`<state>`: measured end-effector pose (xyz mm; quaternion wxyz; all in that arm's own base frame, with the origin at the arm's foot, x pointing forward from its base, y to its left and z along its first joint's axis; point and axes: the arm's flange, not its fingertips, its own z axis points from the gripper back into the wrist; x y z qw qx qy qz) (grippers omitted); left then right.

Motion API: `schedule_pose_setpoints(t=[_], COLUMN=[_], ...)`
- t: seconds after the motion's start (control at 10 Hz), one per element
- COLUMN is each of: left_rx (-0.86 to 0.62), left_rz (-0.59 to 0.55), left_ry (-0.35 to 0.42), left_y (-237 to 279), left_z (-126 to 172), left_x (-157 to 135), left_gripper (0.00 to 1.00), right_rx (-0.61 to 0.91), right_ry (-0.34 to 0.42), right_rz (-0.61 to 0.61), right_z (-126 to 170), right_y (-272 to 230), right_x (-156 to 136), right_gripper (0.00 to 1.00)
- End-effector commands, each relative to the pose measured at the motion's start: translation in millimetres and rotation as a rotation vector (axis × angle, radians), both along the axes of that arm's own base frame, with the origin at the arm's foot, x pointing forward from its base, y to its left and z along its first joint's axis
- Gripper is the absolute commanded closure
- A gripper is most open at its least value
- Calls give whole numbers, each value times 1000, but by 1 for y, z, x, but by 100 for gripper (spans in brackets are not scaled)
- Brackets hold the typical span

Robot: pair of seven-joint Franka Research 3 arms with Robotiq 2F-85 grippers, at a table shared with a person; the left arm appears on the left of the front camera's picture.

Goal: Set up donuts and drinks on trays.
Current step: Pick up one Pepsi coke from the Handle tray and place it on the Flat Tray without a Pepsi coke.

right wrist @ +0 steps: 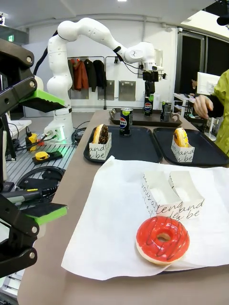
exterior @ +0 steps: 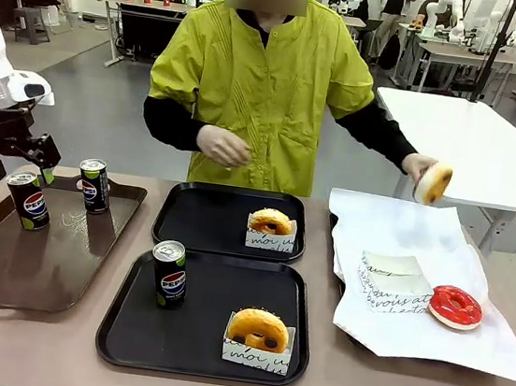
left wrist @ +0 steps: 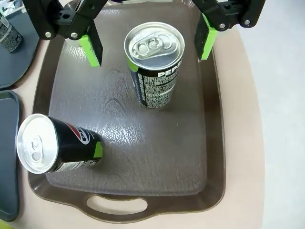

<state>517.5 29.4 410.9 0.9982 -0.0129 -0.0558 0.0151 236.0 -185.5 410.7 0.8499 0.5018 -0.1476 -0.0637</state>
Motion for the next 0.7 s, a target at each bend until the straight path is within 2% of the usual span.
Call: schedule_pose_setpoints(t=[0.0, 0.6], left_rx=[9, 37], left_rz=[2, 2], left_ry=[14, 53], left_y=[-2, 0], left_z=[-3, -22], left_x=[4, 4], left_gripper=[0, 0], right_rx=[17, 17], right_ry=[-26, -26], right_rz=[4, 4], right_z=[-1, -1], right_y=[0, 0], right_x=[2, 2], right_gripper=[0, 0])
